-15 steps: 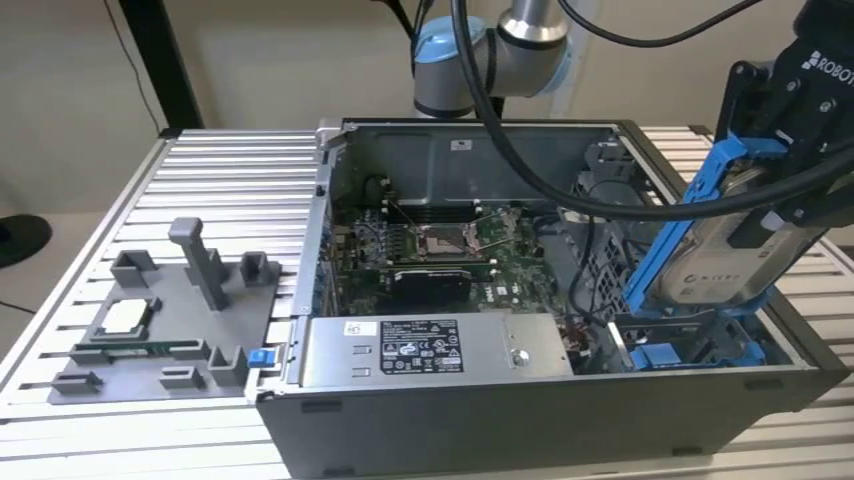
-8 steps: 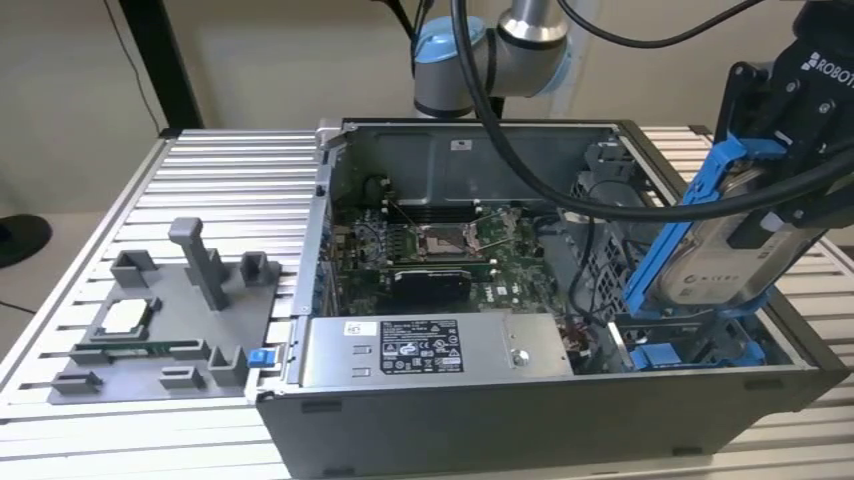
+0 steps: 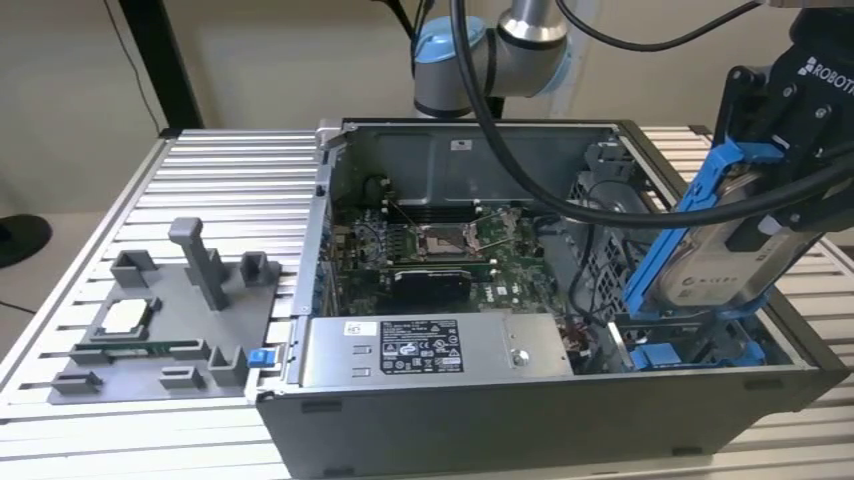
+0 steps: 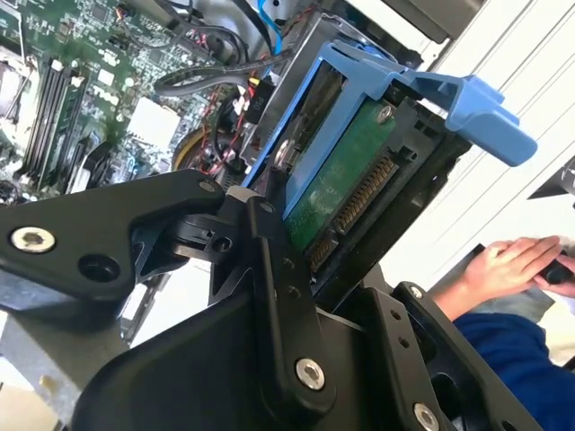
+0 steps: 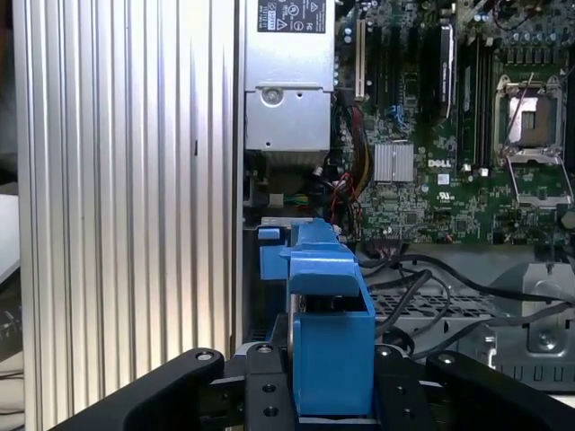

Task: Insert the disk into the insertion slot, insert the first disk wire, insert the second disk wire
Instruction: 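Insert the disk into the insertion slot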

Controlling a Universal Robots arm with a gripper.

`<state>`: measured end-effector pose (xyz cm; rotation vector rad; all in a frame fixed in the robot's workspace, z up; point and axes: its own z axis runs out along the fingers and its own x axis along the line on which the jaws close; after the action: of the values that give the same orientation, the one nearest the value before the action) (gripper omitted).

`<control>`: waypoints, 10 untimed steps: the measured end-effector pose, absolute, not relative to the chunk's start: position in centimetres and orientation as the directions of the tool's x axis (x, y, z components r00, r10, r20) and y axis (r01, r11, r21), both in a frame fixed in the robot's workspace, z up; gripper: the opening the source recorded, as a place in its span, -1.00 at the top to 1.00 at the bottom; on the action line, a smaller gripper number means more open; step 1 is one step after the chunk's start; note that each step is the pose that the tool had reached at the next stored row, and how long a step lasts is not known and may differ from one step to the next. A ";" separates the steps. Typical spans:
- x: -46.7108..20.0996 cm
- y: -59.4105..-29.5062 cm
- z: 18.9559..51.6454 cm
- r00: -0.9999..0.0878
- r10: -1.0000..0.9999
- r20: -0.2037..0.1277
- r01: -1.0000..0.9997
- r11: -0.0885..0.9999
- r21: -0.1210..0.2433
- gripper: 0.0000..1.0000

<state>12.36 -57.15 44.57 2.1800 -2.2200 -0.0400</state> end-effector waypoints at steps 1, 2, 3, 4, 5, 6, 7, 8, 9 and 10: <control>12.4 -57.2 44.5 -0.018 -1.000 0.003 -0.999 0.018 0.039 1.00; 12.4 -57.2 44.4 -0.018 -1.000 0.003 -0.999 0.018 0.039 1.00; 12.4 -57.2 44.4 -0.018 -1.000 0.003 -0.999 0.018 0.039 1.00; 12.4 -57.2 44.3 -0.018 -1.000 0.003 -0.999 0.018 0.039 1.00; 12.4 -57.2 44.2 -0.018 -1.000 0.003 -0.999 0.018 0.039 1.00; 12.4 -57.2 44.2 -0.018 -1.000 0.003 -0.999 0.018 0.039 1.00; 12.4 -57.2 44.2 -0.018 -1.000 0.003 -0.999 0.018 0.039 1.00; 12.4 -57.2 44.2 -0.018 -1.000 0.003 -0.999 0.018 0.039 1.00; 12.4 -57.2 44.2 -0.018 -1.000 0.003 -0.999 0.018 0.039 1.00; 12.4 -57.2 44.1 -0.018 -1.000 0.003 -0.999 0.018 0.039 1.00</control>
<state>12.36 -57.15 44.15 2.1800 -2.2200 -0.0400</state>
